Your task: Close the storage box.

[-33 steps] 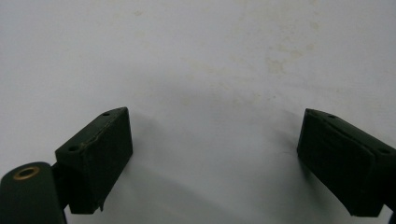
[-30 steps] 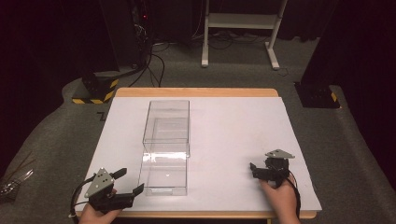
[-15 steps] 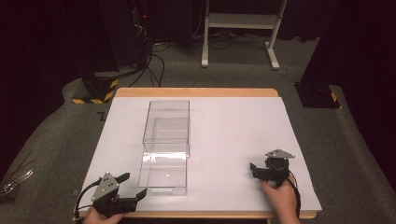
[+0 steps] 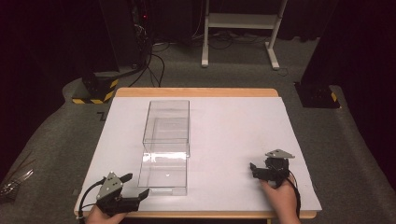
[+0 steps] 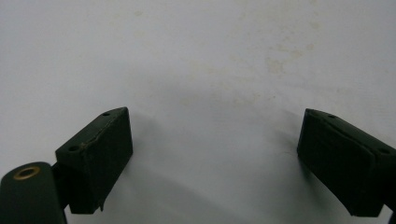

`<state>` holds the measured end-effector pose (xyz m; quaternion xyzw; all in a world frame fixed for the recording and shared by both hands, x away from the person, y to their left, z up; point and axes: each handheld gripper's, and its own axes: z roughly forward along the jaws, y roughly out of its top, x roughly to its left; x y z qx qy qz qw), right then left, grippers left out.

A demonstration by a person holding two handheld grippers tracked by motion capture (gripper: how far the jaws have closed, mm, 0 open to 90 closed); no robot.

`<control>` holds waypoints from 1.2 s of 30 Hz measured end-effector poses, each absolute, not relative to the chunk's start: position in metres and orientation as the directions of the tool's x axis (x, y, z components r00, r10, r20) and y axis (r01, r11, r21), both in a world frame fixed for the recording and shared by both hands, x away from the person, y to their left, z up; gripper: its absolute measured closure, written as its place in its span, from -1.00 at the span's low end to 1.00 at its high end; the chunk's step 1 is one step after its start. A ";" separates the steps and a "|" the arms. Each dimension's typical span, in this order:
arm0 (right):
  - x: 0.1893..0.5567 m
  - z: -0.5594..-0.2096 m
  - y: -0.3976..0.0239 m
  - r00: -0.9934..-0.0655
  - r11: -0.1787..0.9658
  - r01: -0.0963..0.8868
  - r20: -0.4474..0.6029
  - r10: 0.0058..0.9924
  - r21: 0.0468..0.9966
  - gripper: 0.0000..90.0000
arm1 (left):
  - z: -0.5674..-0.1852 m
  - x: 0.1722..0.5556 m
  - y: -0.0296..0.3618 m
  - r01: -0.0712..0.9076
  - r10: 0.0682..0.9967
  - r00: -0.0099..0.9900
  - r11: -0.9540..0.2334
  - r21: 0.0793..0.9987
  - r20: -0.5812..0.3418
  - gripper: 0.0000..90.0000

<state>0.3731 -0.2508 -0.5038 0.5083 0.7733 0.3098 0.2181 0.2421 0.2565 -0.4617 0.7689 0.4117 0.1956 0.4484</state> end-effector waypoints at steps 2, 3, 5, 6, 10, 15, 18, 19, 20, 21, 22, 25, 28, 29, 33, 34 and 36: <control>0.373 -0.504 -0.251 -0.388 0.291 0.651 -0.022 0.921 0.701 -0.77 | -0.462 0.242 0.256 0.456 0.810 0.584 -0.261 0.851 -0.064 -0.68; 0.373 -0.504 -0.251 -0.388 0.291 0.651 -0.022 0.921 0.701 -0.77 | -0.462 0.242 0.256 0.456 0.811 0.582 -0.260 0.851 -0.064 -0.68; 0.373 -0.504 -0.251 -0.388 0.292 0.651 -0.023 0.921 0.701 -0.77 | -0.462 0.243 0.255 0.456 0.811 0.580 -0.254 0.853 -0.068 -0.68; 0.373 -0.504 -0.251 -0.388 0.291 0.651 -0.023 0.921 0.701 -0.77 | -0.462 0.244 0.255 0.458 0.811 0.580 -0.250 0.853 -0.074 -0.68; 0.373 -0.504 -0.251 -0.388 0.291 0.651 -0.022 0.921 0.701 -0.77 | -0.462 0.245 0.253 0.460 0.808 0.583 -0.246 0.853 -0.082 -0.68; 0.373 -0.504 -0.251 -0.388 0.291 0.651 -0.022 0.921 0.701 -0.77 | -0.462 0.248 0.249 0.457 0.809 0.583 -0.247 0.854 -0.078 -0.68; 0.373 -0.504 -0.251 -0.388 0.291 0.651 -0.022 0.921 0.701 -0.77 | -0.462 0.250 0.248 0.458 0.813 0.577 -0.245 0.855 -0.076 -0.68; 0.373 -0.504 -0.251 -0.388 0.291 0.651 -0.022 0.921 0.701 -0.77 | -0.462 0.250 0.248 0.458 0.813 0.577 -0.245 0.855 -0.076 -0.68; 0.373 -0.504 -0.251 -0.388 0.292 0.651 -0.023 0.921 0.701 -0.77 | -0.462 0.251 0.248 0.456 0.815 0.575 -0.246 0.855 -0.073 -0.68; 0.373 -0.504 -0.251 -0.388 0.292 0.651 -0.023 0.921 0.701 -0.77 | -0.462 0.251 0.248 0.457 0.816 0.573 -0.244 0.855 -0.074 -0.68; 0.373 -0.504 -0.251 -0.388 0.291 0.651 -0.022 0.921 0.701 -0.77 | -0.462 0.252 0.248 0.458 0.818 0.571 -0.242 0.856 -0.074 -0.68; 0.373 -0.504 -0.251 -0.388 0.291 0.651 -0.022 0.921 0.701 -0.77 | -0.463 0.254 0.248 0.459 0.822 0.565 -0.236 0.857 -0.076 -0.68; 0.373 -0.504 -0.251 -0.388 0.292 0.651 -0.023 0.921 0.701 -0.77 | -0.463 0.256 0.249 0.460 0.829 0.553 -0.223 0.859 -0.081 -0.67; 0.373 -0.504 -0.251 -0.388 0.292 0.651 -0.023 0.921 0.701 -0.77 | -0.463 0.256 0.249 0.460 0.829 0.553 -0.223 0.859 -0.081 -0.67; 0.373 -0.504 -0.251 -0.389 0.291 0.651 -0.022 0.921 0.701 -0.77 | -0.464 0.259 0.250 0.465 0.834 0.544 -0.206 0.861 -0.094 -0.67; 0.373 -0.504 -0.251 -0.388 0.291 0.651 -0.022 0.921 0.701 -0.77 | -0.464 0.260 0.251 0.467 0.836 0.539 -0.198 0.862 -0.100 -0.67; 0.373 -0.504 -0.251 -0.388 0.291 0.651 -0.022 0.921 0.701 -0.77 | -0.465 0.261 0.251 0.468 0.838 0.537 -0.196 0.862 -0.101 -0.67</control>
